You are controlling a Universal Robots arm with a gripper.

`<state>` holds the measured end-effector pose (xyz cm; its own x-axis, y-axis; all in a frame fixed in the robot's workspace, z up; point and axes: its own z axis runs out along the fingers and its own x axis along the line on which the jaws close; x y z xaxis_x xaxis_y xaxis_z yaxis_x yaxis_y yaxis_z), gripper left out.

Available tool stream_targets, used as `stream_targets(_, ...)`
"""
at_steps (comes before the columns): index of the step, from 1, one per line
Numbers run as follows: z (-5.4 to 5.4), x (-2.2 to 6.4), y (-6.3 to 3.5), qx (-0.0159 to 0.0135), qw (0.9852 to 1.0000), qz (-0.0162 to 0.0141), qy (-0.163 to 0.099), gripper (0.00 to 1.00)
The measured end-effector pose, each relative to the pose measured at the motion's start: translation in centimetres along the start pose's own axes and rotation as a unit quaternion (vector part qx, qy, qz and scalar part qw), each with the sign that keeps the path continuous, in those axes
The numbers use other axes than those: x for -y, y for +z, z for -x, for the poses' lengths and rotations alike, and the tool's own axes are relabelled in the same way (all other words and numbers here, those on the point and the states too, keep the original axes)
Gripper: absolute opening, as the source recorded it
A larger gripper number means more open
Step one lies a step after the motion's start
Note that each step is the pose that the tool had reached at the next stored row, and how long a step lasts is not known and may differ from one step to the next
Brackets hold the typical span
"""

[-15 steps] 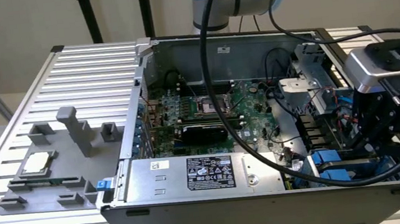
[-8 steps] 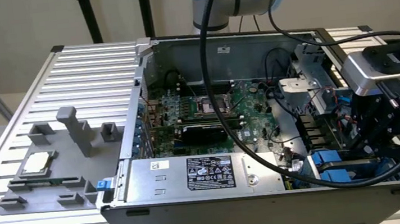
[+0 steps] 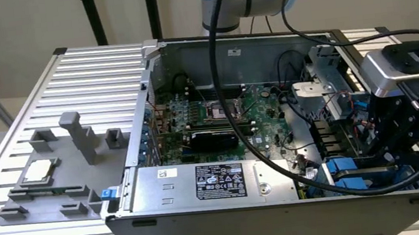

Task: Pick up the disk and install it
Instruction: 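Insert the first disk wire, then insert the second disk wire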

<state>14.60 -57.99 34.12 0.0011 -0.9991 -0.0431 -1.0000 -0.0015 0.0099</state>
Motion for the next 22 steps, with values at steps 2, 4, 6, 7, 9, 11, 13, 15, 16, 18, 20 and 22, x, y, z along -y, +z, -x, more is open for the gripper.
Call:
stream_targets(2, 0.0, -0.21, -0.54, -0.0001, 1.0, 0.0, 0.0, 0.24)
stream_targets(4, 0.0, -0.73, -0.76, 0.0, 1.0, -0.0001, 0.0, 0.24)
stream_targets(6, -0.1, -1.53, -0.79, 0.0, 1.0, -0.0003, 0.0, 0.24)
stream_targets(7, -0.1, -1.95, -0.79, 0.0002, 1.0, -0.0003, 0.0, 0.24)
stream_targets(9, -0.1, -2.67, -0.78, 0.0007, 1.0, -0.0003, 0.0, 0.24)
stream_targets(11, -0.2, -2.8, -0.79, 0.0009, 1.0, -0.0003, 0.0, 0.24)
stream_targets(13, -0.2, -2.8, -0.79, 0.0011, 1.0, -0.0003, 0.0, 0.24)
stream_targets(15, -0.2, -2.8, -0.79, 0.0012, 1.0, -0.0003, 0.0, 0.24)
stream_targets(16, -0.2, -2.8, -0.79, 0.0012, 1.0, -0.0003, 0.0, 0.24)
stream_targets(18, -0.2, -2.8, -0.79, 0.0012, 1.0, -0.0003, 0.0, 0.24)
stream_targets(20, -0.2, -2.8, -0.79, 0.0011, 1.0, -0.0003, 0.0, 0.24)
stream_targets(22, -0.2, -2.8, -0.79, 0.0011, 1.0, -0.0003, 0.0, 0.24)
